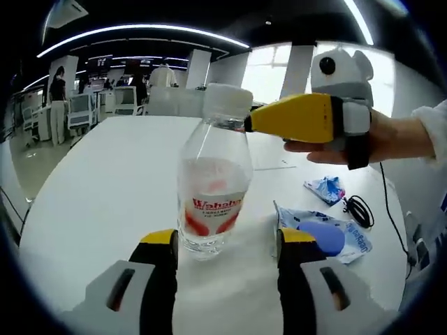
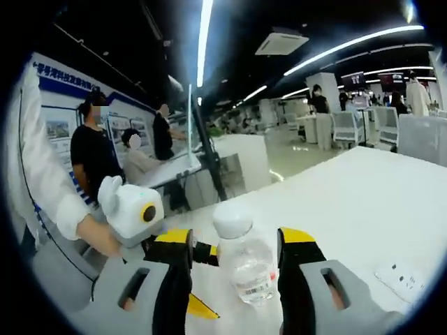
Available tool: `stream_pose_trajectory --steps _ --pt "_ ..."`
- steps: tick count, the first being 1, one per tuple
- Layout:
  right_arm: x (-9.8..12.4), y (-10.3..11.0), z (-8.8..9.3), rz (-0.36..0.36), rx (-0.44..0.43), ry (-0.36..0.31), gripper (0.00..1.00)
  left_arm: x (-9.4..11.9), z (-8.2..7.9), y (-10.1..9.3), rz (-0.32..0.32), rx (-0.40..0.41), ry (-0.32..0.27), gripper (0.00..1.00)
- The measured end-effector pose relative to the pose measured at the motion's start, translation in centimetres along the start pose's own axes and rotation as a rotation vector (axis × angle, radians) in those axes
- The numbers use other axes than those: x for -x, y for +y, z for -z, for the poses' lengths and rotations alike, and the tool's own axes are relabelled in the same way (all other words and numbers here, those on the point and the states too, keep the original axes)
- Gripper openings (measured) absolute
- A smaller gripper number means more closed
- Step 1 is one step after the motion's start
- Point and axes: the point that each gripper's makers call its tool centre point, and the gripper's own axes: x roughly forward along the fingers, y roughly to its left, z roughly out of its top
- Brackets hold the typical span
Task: Arrange the tabletop items into an orderly group along one side of the table until the central work area is clear of visible clutter.
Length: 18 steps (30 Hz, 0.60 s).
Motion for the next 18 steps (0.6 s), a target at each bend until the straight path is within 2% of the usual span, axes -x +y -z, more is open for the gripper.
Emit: stream_pose_trajectory --steps 2,4,6,8,13,18 --pt "1.1 0.3 0.2 0.014 -0.007 -0.003 0.57 0.3 -0.2 0.2 -0.003 -0.019 -0.014 0.71" --pt "2.1 0.2 0.8 0.043 -0.050 0.016 0.58 0.6 -0.3 0.4 -0.013 -0.022 -0.020 0.80" --pt "3.1 0.2 1.5 0.078 -0.119 0.047 0.64 1.1 -0.5 0.3 -0.020 -0.021 -0.021 0.86" --pt "3.9 0.3 2.1 0.100 -0.155 0.068 0.69 1.6 -0.5 0.1 -0.019 -0.012 -0.015 0.88" --pt "5.7 1.1 2.3 0.128 -0.172 0.059 0.69 3.0 -0.6 -0.8 -0.016 -0.012 -0.010 0.89" --pt "7.3 2.9 2.4 0.139 -0.191 0.044 0.70 4.5 -0.2 -1.9 0.009 -0.025 0.003 0.89"
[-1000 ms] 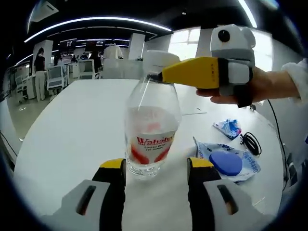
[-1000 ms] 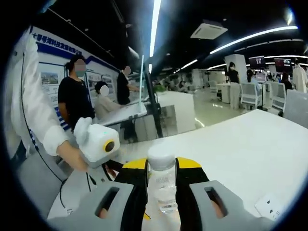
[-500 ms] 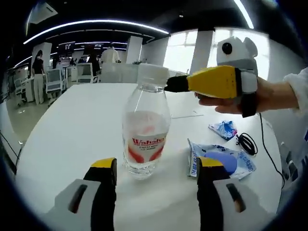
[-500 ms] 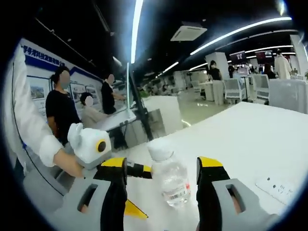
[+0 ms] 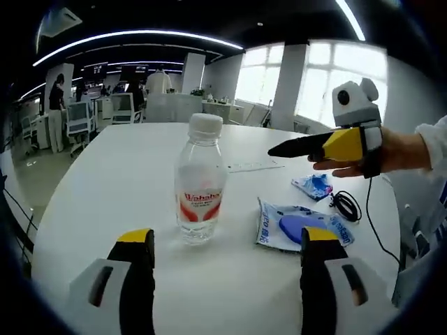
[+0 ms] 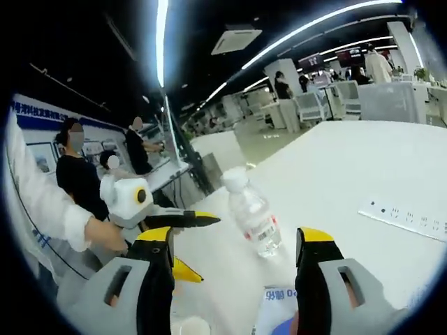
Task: Arrange the tabletop items into an orderly group along one side of the table until the central work area is clear of visible clutter.
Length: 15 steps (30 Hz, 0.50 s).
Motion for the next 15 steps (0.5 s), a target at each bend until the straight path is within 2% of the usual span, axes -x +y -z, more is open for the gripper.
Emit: stream_pose_trajectory --steps 4,8,15 --pt "1.6 1.5 0.8 0.003 -0.011 -0.005 0.71 1.5 -0.1 -0.7 0.004 -0.020 0.001 0.90" --pt "3.1 3.2 2.4 0.002 -0.010 0.006 0.70 3.0 -0.2 -1.6 0.015 -0.042 0.003 0.90" --pt "4.9 4.5 3.8 0.012 -0.034 0.010 0.70 5.3 -0.1 -2.5 0.010 -0.040 0.006 0.88"
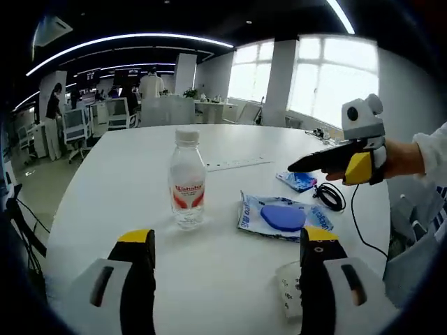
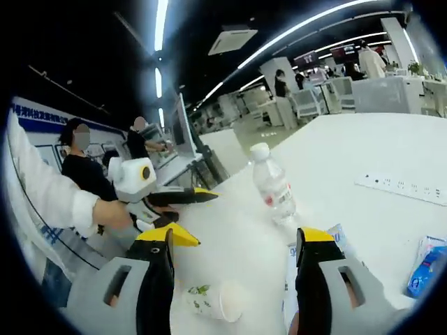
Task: Arrange the tabletop items into an orderly group along one side of the table until the central work area is clear of visible clutter.
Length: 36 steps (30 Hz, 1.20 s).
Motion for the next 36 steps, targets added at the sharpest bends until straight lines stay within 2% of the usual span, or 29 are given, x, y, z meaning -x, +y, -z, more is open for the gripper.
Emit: stream_pose_trajectory --steps 9,13,33,35,36 --pt "1.7 0.8 1.9 0.023 -0.013 0.016 0.69 2.3 0.8 -1.2 -0.008 -0.023 0.004 0.88" --pt "2.0 1.0 2.6 0.026 -0.012 0.036 0.68 2.7 1.0 -1.3 -0.013 -0.020 0.007 0.87" --pt "2.4 0.4 3.9 0.053 -0.063 0.029 0.65 1.6 0.7 -1.1 0.001 -0.022 0.019 0.84" --pt "2.6 0.2 4.2 0.068 -0.074 0.029 0.63 1.4 0.7 -1.0 0.002 -0.022 0.025 0.83" --pt "3.0 -0.7 4.3 0.139 -0.059 0.030 0.60 1.3 0.7 -1.0 0.001 -0.021 0.027 0.83"
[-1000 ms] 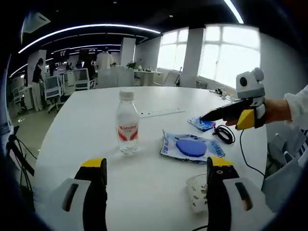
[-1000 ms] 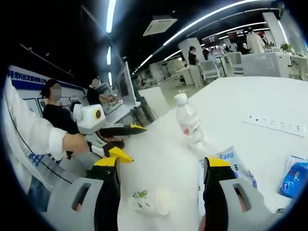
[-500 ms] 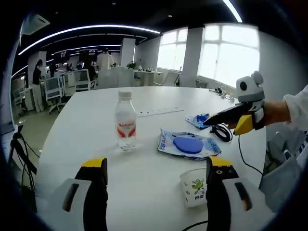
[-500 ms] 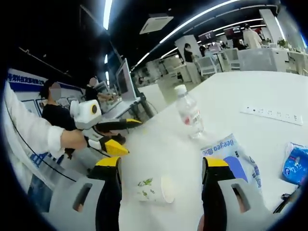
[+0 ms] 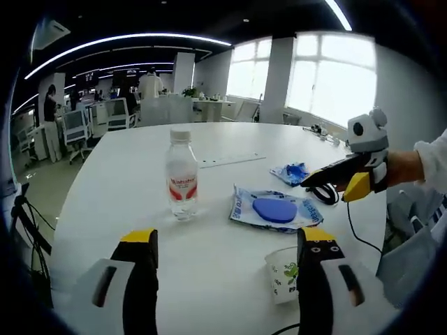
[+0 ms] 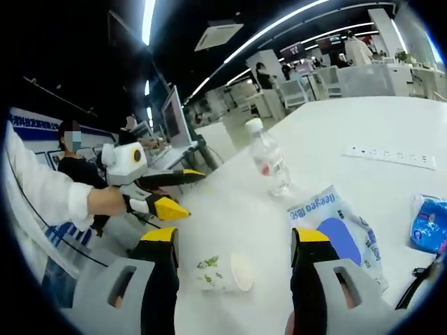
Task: Arrange the tabletop items into an orderly group along one side of the table until the central work area is clear of visible clutter.
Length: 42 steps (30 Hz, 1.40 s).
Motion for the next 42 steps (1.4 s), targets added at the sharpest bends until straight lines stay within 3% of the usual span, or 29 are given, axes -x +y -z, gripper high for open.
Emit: stream_pose_trajectory --steps 2,6,11,18,25,28,37,42 --pt "0.7 -1.1 -0.6 0.121 0.088 -0.041 0.57 -0.3 -0.1 0.0 0.003 0.001 0.001 0.82" --pt "1.6 -1.5 -0.9 0.160 -0.079 -0.132 0.59 -1.3 0.2 -0.2 0.022 -0.006 0.026 0.81" --pt "2.8 -3.0 0.4 0.253 -0.106 -0.142 0.60 -2.3 0.1 -0.5 0.038 -0.005 0.038 0.80" --pt "5.3 -5.3 2.0 0.367 -0.271 -0.227 0.61 -4.2 0.1 -1.3 0.076 -0.039 0.080 0.79" --pt "6.4 -6.2 4.2 0.412 -0.356 -0.237 0.59 -6.2 1.0 -2.2 0.112 -0.090 0.163 0.77" --pt "6.5 -6.3 4.8 0.421 -0.371 -0.236 0.59 -6.9 1.1 -2.6 0.126 -0.103 0.171 0.77" --pt "6.2 -6.9 6.4 0.436 -0.433 -0.223 0.57 -9.3 1.1 -3.1 0.142 -0.095 0.206 0.72" --pt "5.8 -7.1 7.6 0.438 -0.465 -0.203 0.56 -10.9 1.4 -3.3 0.135 -0.034 0.225 0.70"
